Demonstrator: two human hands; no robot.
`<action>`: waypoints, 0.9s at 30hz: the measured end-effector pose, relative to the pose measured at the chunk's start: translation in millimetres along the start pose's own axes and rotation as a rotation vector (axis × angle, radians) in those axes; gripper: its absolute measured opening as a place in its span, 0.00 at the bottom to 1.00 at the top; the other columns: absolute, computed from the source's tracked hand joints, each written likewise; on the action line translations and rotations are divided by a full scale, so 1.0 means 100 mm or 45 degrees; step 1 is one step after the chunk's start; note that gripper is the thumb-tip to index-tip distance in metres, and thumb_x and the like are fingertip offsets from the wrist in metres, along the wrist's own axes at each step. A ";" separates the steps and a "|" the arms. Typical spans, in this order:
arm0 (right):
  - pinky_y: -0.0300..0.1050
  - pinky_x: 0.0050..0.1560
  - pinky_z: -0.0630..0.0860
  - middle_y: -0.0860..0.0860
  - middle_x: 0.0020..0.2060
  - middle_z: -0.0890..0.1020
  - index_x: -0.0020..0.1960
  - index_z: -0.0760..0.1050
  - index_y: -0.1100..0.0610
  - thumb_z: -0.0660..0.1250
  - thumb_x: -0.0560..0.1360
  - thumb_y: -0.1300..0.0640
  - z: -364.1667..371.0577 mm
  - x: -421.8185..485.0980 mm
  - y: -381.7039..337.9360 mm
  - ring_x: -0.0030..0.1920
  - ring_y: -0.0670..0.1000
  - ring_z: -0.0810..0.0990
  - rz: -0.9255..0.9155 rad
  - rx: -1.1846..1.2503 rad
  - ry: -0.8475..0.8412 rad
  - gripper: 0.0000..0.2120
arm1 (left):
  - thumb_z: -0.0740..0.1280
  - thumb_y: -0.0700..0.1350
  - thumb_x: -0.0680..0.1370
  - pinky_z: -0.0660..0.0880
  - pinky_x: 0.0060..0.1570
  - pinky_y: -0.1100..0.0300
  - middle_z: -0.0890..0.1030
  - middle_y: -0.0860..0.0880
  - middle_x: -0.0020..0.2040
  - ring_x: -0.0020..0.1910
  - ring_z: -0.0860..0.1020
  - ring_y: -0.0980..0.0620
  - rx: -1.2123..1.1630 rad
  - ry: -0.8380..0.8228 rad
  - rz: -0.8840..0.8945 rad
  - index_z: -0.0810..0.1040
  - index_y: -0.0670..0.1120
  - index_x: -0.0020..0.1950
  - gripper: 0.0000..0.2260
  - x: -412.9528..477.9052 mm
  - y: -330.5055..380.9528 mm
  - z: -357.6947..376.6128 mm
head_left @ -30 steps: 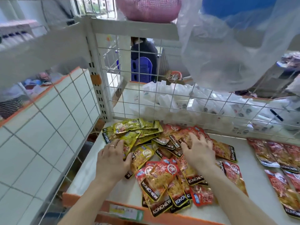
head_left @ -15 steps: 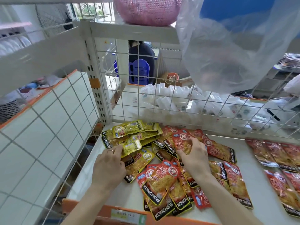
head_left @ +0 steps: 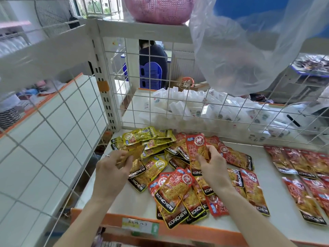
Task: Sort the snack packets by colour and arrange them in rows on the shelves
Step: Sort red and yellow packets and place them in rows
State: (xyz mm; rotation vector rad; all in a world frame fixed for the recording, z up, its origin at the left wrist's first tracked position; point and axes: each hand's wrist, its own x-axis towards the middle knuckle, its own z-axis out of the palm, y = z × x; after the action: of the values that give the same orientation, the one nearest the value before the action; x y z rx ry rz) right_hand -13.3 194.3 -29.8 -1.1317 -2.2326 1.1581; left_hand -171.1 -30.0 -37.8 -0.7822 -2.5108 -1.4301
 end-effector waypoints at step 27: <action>0.49 0.56 0.80 0.49 0.45 0.87 0.51 0.81 0.53 0.71 0.75 0.63 -0.75 -0.89 0.14 0.49 0.48 0.85 0.273 0.722 0.282 0.07 | 0.72 0.40 0.73 0.74 0.62 0.36 0.86 0.42 0.51 0.51 0.83 0.39 -1.030 -0.933 -0.660 0.82 0.49 0.56 0.12 -0.05 0.79 0.59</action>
State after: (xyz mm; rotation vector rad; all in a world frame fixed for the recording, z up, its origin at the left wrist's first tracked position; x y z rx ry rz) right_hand 95.3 165.5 5.4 -1.1929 -1.5007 1.5350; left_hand -119.6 50.4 -11.0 -0.9183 -2.6975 -2.8891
